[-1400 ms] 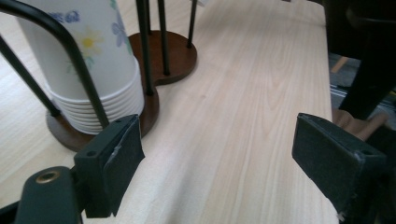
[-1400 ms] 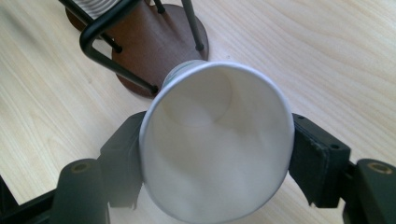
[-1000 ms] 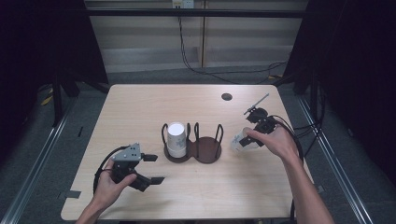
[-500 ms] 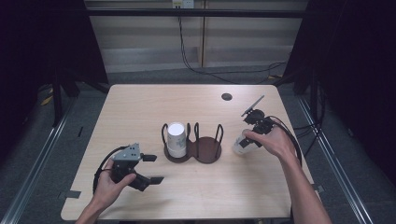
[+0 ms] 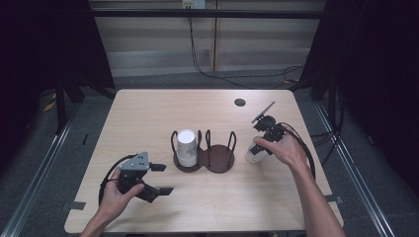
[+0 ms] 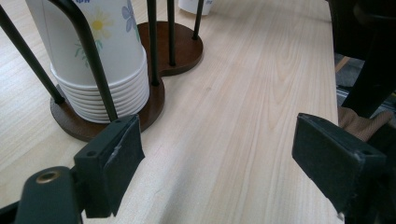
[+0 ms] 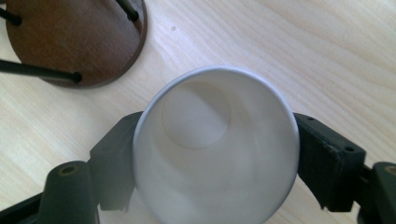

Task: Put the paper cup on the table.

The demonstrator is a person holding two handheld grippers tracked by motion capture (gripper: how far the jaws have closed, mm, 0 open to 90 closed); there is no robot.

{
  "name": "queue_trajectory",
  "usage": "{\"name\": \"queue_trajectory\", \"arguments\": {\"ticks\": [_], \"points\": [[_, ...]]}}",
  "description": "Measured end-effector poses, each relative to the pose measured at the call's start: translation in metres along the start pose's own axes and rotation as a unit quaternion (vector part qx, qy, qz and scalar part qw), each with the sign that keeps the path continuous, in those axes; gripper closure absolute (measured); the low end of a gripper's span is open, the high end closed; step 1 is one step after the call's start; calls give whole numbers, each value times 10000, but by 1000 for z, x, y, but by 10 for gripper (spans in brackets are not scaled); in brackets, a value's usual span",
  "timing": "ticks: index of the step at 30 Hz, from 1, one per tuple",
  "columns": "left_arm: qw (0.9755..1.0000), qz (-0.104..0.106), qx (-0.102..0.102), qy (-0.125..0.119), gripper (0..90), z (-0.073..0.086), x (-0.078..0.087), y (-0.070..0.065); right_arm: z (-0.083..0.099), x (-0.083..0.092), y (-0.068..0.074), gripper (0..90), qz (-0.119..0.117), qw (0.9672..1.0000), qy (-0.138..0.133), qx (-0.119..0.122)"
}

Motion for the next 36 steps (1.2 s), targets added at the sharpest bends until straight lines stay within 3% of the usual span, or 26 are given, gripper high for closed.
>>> {"name": "queue_trajectory", "arguments": {"ticks": [11, 29, 33, 36], "points": [[10000, 18, -46, 18, 161, 0, 0, 0, -5, -4, -1, 162, 21, 9992, -393, -101], [10000, 7, -66, 64, 161, 1, 0, 0, -11, 2, 6, 144, -200, 9953, -919, -226], [10000, -7, -38, 62, 162, 1, 0, 1, -14, 8, 7, 144, -312, 9917, -1219, -247], [10000, -17, -28, 66, 161, 2, 0, 1, -17, 14, 7, 142, -355, 9869, -1549, -281]]}}
Point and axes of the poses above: each handheld gripper's, and its own axes: x roughly backward along the jaws, z roughly out of its underside, y roughly to its left, the point moved 9 cm from there along -x, roughly forward along the jaws, and after that the axes turned 9 degrees about -z, right-handed, at the moved point
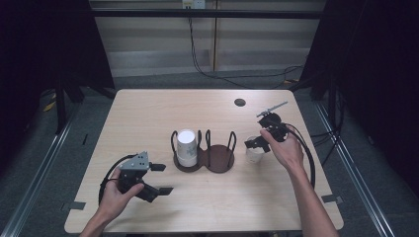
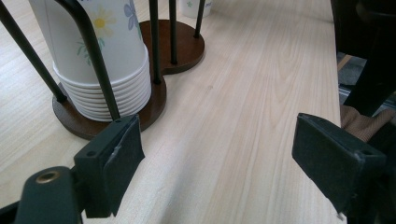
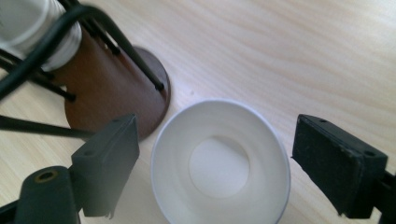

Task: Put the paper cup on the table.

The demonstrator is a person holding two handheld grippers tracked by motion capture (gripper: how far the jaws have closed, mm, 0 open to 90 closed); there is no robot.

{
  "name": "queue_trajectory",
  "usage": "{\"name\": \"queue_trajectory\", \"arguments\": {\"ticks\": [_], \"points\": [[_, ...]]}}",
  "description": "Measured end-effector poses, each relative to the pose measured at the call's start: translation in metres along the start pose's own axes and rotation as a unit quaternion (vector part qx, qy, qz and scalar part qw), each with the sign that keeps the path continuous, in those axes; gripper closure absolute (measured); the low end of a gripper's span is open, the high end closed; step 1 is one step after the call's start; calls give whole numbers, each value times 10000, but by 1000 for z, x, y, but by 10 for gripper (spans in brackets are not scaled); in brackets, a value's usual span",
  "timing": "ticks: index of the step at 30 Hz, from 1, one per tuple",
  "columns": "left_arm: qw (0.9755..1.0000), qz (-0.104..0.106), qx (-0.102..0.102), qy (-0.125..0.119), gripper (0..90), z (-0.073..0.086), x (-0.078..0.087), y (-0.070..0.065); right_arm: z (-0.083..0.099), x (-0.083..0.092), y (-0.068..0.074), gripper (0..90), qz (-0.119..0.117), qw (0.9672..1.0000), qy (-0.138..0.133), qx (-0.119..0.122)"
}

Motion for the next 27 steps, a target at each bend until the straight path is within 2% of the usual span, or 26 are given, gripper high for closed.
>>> {"name": "queue_trajectory", "arguments": {"ticks": [5, 6, 9, 12, 15, 18, 23, 27], "points": [[9999, -22, 98, -34, 161, -1, 0, 0, -5, 10, 0, 141, 46, 9985, -543, -86], [9998, -11, 180, -70, 161, -1, 0, 0, -7, 12, 2, 139, 37, 9977, -668, -88], [9991, 15, 369, -186, 162, -4, 1, -1, -9, 15, 7, 139, 62, 9965, -831, 58], [9988, 24, 417, -240, 162, -5, 2, -2, -12, 17, 14, 139, -98, 9944, -1049, 95], [9991, -20, 372, -192, 163, -2, 1, -5, -10, 22, 15, 139, 214, 9900, -1390, 74], [9992, 30, 378, -100, 165, 3, 0, -7, -4, 22, 19, 139, 43, 9879, -1552, 39], [9991, -36, 419, -55, 165, 6, -3, -6, 6, 24, 23, 139, 113, 9844, -1754, 59], [9983, -146, 545, -145, 166, 6, -2, -5, 15, 26, 29, 139, 112, 9813, -1919, 98]]}}
Point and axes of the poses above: each handheld gripper's, and its own axes: x roughly backward along the jaws, z roughly out of its underside, y roughly to its left, the point moved 9 cm from there along -x, roughly forward along the jaws, and after that the axes turned 9 degrees about -z, right-handed, at the moved point
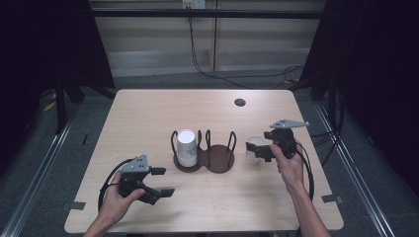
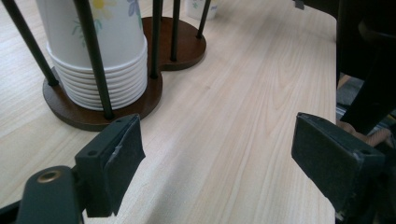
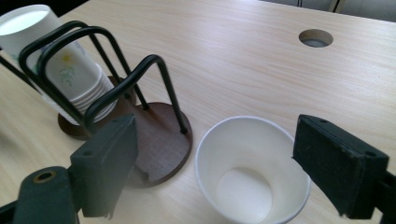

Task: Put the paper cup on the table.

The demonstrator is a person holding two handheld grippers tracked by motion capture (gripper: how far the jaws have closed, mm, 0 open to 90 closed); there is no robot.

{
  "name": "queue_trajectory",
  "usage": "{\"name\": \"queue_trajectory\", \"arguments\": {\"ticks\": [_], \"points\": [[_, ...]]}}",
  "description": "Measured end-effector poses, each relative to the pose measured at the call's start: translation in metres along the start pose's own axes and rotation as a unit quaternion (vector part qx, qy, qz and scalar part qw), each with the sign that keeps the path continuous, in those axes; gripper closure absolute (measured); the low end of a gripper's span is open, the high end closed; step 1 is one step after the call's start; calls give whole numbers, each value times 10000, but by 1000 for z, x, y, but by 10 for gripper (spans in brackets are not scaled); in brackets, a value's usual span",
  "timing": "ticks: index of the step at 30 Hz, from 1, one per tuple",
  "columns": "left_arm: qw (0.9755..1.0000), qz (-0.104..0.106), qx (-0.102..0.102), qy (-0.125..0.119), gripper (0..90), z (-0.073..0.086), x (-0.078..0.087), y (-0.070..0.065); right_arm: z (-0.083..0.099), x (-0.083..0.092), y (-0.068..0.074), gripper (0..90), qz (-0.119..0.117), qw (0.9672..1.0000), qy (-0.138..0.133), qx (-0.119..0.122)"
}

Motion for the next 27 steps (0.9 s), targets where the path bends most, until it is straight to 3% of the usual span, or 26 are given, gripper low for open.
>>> {"name": "queue_trajectory", "arguments": {"ticks": [7, 10, 14, 23, 27], "points": [[9996, -88, 214, -162, 167, -2, 1, 3, 11, 10, 20, 139, -140, 9996, -218, 80], [9995, -100, 219, -193, 166, -2, 2, 3, 16, 12, 31, 139, -201, 9995, -217, 134], [9992, -179, 255, -245, 167, -3, 3, 5, 26, 9, 43, 140, -403, 9990, -138, 126], [9979, -333, 391, -388, 167, -3, 3, 9, 44, 8, 66, 144, -610, 9980, -40, 163], [9977, -318, 432, -413, 167, -3, 3, 8, 57, 2, 76, 144, -685, 9971, 173, 292]]}}
Point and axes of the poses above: each handheld gripper's, and its own axes: x roughly backward along the jaws, z roughly out of its underside, y roughly to its left, the point moved 9 cm from there along -x, roughly forward along the jaws, and after that the axes turned 9 degrees about -z, right-handed, at the moved point
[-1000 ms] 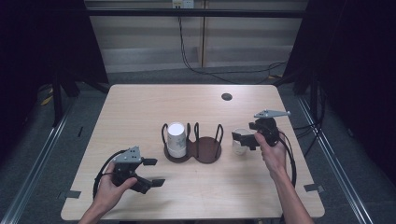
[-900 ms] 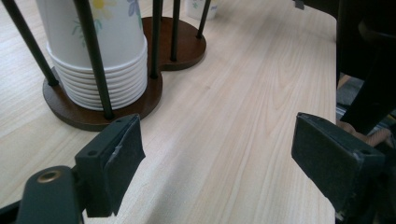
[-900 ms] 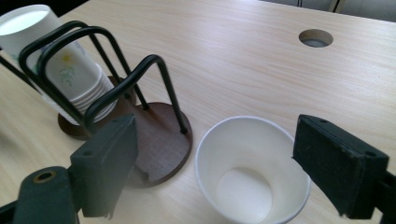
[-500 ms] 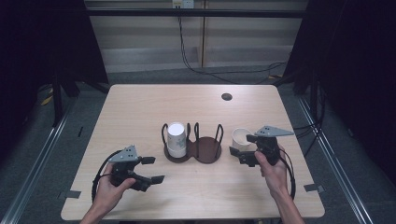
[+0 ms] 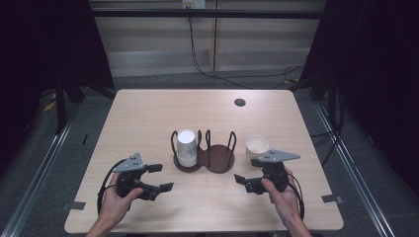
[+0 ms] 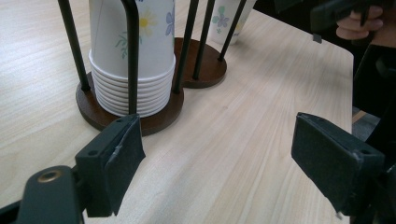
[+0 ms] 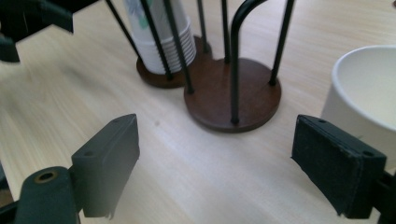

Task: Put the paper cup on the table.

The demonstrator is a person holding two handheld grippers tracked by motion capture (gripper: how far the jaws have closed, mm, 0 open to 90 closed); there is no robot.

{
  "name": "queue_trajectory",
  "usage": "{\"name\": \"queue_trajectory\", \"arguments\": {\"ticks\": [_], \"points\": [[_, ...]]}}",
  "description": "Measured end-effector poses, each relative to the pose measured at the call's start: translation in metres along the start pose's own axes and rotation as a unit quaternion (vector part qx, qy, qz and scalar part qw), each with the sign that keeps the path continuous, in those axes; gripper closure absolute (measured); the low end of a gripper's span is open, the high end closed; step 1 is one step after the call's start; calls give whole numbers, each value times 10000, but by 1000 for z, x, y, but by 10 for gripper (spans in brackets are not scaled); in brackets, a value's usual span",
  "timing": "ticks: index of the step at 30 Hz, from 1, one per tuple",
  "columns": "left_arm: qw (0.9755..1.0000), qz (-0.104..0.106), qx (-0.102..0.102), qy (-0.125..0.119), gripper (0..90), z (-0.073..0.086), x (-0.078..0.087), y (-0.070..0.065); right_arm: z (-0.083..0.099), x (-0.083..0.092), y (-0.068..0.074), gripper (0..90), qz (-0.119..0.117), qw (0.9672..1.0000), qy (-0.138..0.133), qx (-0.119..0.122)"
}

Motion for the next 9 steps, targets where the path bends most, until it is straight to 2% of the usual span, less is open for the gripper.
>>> {"name": "queue_trajectory", "arguments": {"ticks": [5, 9], "points": [[10000, -39, -10, -26, 167, 1, 0, -1, 8, -9, 14, 152, -72, 9999, -136, 75], [9999, -21, 134, -73, 167, 0, -2, 0, 12, -16, 16, 152, -55, 9997, -204, 121]]}}
Point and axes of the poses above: each handheld gripper's, and its own axes: x roughly backward along the jaws, z roughly out of its underside, y roughly to its left, the point moved 9 cm from there along -x, roughly forward along the jaws, and after that the axes turned 9 degrees about -z, right-handed, at the moved point
